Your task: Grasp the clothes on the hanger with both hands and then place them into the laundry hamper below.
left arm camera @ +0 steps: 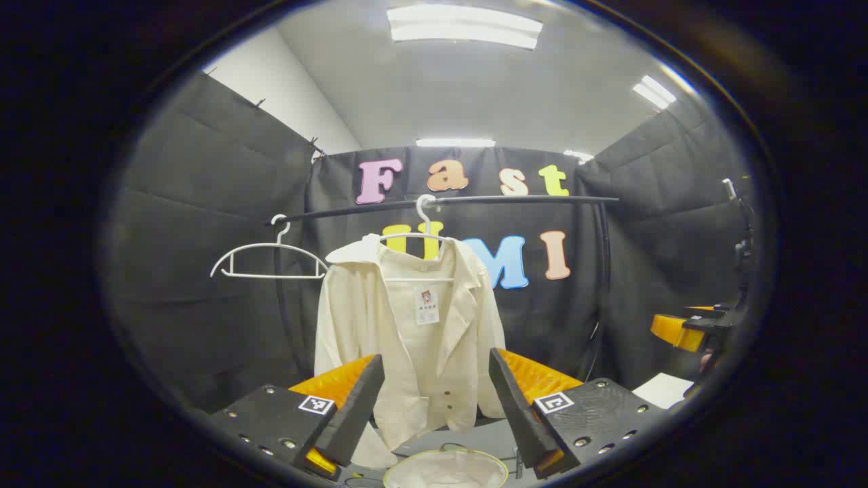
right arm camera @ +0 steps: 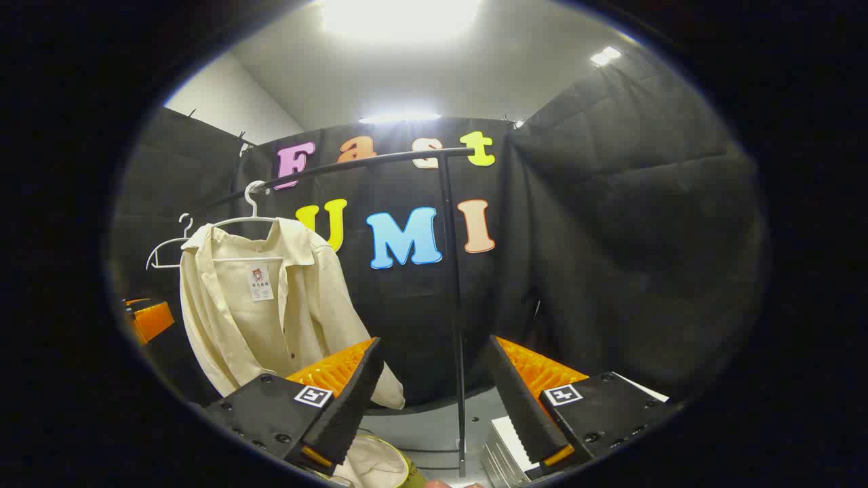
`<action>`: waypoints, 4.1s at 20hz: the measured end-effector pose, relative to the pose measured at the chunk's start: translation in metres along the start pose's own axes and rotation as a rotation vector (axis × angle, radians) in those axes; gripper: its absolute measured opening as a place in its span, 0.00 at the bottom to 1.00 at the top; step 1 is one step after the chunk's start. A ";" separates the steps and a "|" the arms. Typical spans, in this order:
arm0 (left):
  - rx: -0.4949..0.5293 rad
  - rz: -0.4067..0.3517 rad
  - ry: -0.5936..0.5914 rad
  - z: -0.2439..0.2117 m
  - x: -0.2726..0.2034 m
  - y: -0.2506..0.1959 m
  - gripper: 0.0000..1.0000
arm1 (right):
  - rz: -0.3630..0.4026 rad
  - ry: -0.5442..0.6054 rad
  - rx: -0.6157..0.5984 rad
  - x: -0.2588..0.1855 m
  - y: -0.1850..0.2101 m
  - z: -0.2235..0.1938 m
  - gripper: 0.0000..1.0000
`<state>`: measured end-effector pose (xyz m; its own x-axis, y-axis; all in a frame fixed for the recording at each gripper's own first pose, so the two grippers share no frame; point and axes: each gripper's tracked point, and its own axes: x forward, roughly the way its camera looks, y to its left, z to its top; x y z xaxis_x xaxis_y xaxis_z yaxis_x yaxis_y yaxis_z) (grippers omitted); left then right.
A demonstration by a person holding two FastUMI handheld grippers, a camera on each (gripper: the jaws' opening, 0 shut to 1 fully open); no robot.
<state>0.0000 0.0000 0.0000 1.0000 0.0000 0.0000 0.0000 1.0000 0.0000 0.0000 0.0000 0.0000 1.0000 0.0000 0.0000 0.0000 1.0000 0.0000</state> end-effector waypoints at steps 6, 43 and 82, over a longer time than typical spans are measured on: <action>-0.019 0.020 0.016 -0.006 0.003 0.004 0.92 | 0.003 0.017 0.000 -0.002 0.001 -0.004 0.97; -0.069 0.325 -0.020 0.053 0.116 0.085 0.90 | 0.110 0.011 -0.002 0.086 0.041 0.017 0.97; 0.027 0.595 0.000 0.054 0.202 0.119 0.01 | 0.651 0.191 -0.012 0.180 0.167 -0.047 0.97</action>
<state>0.2020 0.1192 0.0542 0.8281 0.5606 0.0076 -0.5606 0.8277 0.0256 0.1797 0.1668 -0.0468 0.7788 0.6008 -0.1804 -0.6030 0.7963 0.0487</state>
